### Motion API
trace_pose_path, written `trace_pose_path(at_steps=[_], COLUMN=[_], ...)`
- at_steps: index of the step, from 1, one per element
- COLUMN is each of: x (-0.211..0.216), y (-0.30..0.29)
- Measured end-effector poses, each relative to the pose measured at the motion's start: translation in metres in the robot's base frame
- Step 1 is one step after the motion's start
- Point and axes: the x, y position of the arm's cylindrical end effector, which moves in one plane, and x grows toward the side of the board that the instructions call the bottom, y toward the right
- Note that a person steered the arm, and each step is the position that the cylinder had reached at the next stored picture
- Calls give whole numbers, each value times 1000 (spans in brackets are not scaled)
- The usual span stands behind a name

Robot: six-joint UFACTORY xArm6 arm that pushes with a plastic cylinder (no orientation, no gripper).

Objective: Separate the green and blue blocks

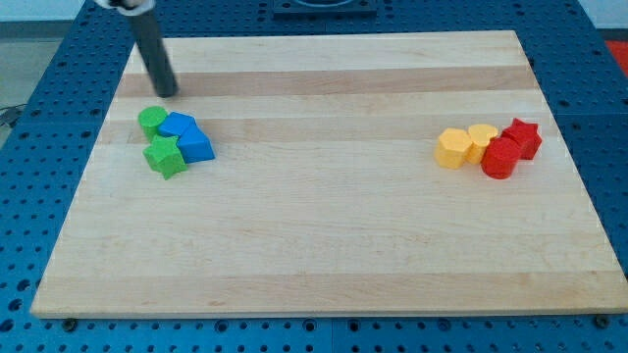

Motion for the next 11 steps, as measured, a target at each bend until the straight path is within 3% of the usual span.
trace_pose_path(at_steps=[2,3,5,8,9,10,11], x=[13,55,61,116,117,117,187], y=[-39,-53,-47,163,231,234,207])
